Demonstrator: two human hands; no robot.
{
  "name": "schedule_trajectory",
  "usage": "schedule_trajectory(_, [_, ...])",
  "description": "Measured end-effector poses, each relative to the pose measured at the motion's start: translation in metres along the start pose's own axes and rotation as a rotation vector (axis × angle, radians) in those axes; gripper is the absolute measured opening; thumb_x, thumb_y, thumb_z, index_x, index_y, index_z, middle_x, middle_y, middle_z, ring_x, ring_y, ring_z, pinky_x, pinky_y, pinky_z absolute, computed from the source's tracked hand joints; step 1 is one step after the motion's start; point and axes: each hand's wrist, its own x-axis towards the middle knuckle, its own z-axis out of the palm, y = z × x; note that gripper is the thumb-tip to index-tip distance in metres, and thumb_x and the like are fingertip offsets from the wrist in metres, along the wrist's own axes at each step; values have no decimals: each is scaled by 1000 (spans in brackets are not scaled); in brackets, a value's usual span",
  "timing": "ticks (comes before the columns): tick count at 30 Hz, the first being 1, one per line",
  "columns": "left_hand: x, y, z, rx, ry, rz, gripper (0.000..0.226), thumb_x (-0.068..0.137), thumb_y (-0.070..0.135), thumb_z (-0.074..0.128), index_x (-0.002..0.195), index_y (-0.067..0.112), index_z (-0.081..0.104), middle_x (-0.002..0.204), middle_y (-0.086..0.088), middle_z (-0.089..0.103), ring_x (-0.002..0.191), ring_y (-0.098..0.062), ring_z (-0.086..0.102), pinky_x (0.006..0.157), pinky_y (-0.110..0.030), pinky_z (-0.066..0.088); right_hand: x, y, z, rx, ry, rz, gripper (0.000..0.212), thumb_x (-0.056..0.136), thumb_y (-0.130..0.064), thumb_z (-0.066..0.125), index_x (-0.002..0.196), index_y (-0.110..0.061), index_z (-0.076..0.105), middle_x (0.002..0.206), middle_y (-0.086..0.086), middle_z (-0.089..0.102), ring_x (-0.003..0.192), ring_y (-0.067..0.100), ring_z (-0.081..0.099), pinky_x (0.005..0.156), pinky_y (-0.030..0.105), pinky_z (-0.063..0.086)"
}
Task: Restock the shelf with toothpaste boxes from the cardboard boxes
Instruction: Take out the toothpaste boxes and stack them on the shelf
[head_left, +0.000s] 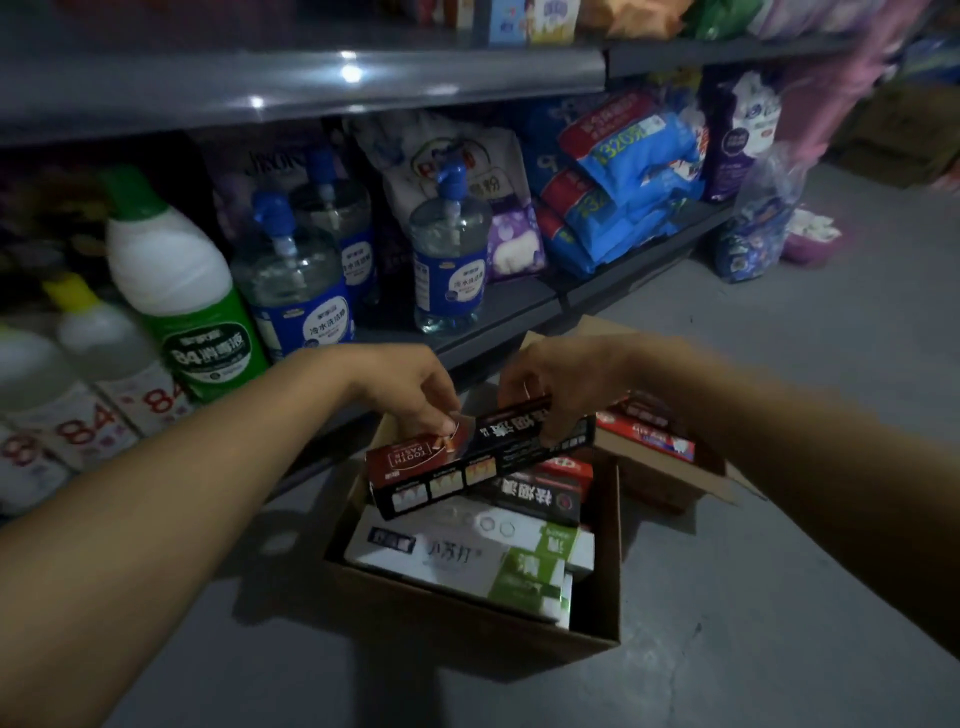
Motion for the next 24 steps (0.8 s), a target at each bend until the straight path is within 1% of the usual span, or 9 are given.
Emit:
schedule_trajectory(2, [-16,-1,-16,-27,49,2,40,86,31,69,125,24,62,120,9,64,113,-10,58,104,-37,45,-4,-15,-26,-53,43,-14,45,71,-16,79,110,-26,58,99,-12,60,88,4,57,71,20,44])
schedule_trajectory(4, [-35,-4,-31,-60,86,33,35,86,29,69,120,21,66,112,9,68,106,-9,63,99,-32,49,-7,-33,-50,-86,71,-46,45,70,-13,80,109,-24,60,98,-10,63,88,4,59,73,20,47])
schedule_trajectory(7, [-63,-12,-48,-240,76,79,19,89,20,67,107,18,70,105,1,73,97,-10,68,83,-23,54,-13,-62,-80,-142,101,-86,45,72,-9,78,111,-22,60,100,-9,63,87,2,59,67,12,46])
schedule_trajectory(9, [-82,-18,-57,-362,65,86,16,91,12,63,105,16,69,106,-3,73,96,-9,68,76,-17,53,-13,-82,-97,-206,127,-120,47,73,-10,77,114,-24,58,102,-12,59,89,2,56,66,12,44])
schedule_trajectory(12, [-108,-27,-66,-503,44,95,19,93,6,57,110,10,66,105,-5,72,95,-12,68,77,-19,53,-9,-112,-120,-286,156,-170,52,69,-12,79,113,-30,57,101,-19,51,91,1,52,70,14,40])
schedule_trajectory(16, [-138,-40,-75,-660,64,103,22,92,3,56,113,1,63,105,-8,71,94,-14,68,79,-21,54,-3,-145,-144,-379,182,-245,54,65,-12,79,106,-38,55,108,-15,52,97,7,54,79,24,47])
schedule_trajectory(20, [-167,-52,-83,-761,155,119,26,91,1,55,116,-3,61,95,-4,71,82,-7,67,68,-15,50,1,-177,-163,-430,229,-296,53,63,-11,78,101,-40,55,105,-14,53,95,8,56,85,36,52])
schedule_trajectory(22, [-182,-56,-88,-804,211,144,23,92,-2,52,112,-2,63,90,-3,71,76,-5,67,64,-13,50,2,-192,-174,-462,284,-325,52,65,-12,78,105,-39,57,105,-17,51,97,8,54,88,35,51])
schedule_trajectory(24, [-196,-59,-93,-830,317,161,20,93,-4,49,101,4,66,84,0,72,74,-5,67,64,-14,51,-3,-207,-188,-480,389,-367,58,68,-11,77,118,-31,57,112,-15,48,103,7,50,91,27,45])
